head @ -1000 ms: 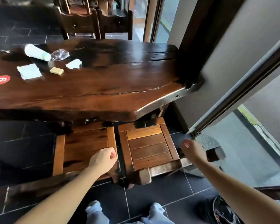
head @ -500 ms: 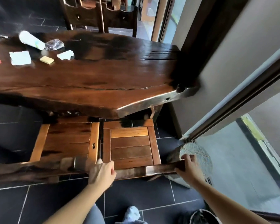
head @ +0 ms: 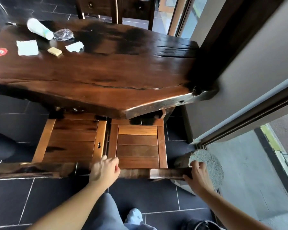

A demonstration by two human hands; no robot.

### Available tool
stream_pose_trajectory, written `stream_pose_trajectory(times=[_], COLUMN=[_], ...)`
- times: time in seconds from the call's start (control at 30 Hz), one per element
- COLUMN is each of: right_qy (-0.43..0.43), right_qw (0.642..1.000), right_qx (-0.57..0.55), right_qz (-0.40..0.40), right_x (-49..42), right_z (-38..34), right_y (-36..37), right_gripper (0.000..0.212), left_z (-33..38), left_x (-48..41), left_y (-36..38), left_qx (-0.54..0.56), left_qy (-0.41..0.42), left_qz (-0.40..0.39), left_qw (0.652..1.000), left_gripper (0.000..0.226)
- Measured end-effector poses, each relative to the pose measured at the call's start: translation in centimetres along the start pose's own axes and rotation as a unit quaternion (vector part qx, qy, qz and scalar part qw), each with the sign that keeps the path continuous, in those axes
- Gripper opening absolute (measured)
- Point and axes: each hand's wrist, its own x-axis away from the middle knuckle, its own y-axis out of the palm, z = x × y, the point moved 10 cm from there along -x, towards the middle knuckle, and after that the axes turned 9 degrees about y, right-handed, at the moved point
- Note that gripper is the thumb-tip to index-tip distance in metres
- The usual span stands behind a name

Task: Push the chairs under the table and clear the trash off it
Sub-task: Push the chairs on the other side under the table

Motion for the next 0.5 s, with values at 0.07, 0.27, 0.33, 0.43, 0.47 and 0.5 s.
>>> stream_pose_trajectory(times=[0.07,0.27,0.33,0.43,0.47,0.5], right_qy=[0.009,0.059,0.064,0.055,0.054,0.053], right_qw=[1.0,0.994,0.993,0.993,0.993,0.992], right_qx=[0.005,0.054,0.053,0.073,0.076,0.079], right_qz=[-0.01,-0.075,-0.079,-0.077,-0.077,-0.077], right_x=[-1.0,-3.7,-3.7,-3.3,-3.2,-3.1], right_z=[-1.3,-4.0,-4.0,-4.1,-4.3,-4.5], right_y=[-0.6,-1.1,-1.0,-1.0,-1.1,-1.2], right_gripper=[0.053,0.058,0.057,0.054,0.054,0.055], left_z=[-1.2,-3.2,-3.4,-3.3,-3.2,-3.0], left_x=[-1.9,-5.3,-5.3,-4.7,-4.5,-4.2], left_y=[-0.5,0.2,0.7,0.7,0.6,0.4], left_qx=[-0.003,-0.047,-0.075,-0.079,-0.082,-0.086], left_qy=[-0.01,-0.012,-0.008,-0.003,-0.002,0.003], left_qz=[-0.011,-0.107,-0.163,-0.193,-0.2,-0.209], left_qw=[1.0,0.993,0.984,0.978,0.976,0.974], left_gripper=[0.006,0.036,0.044,0.045,0.044,0.042])
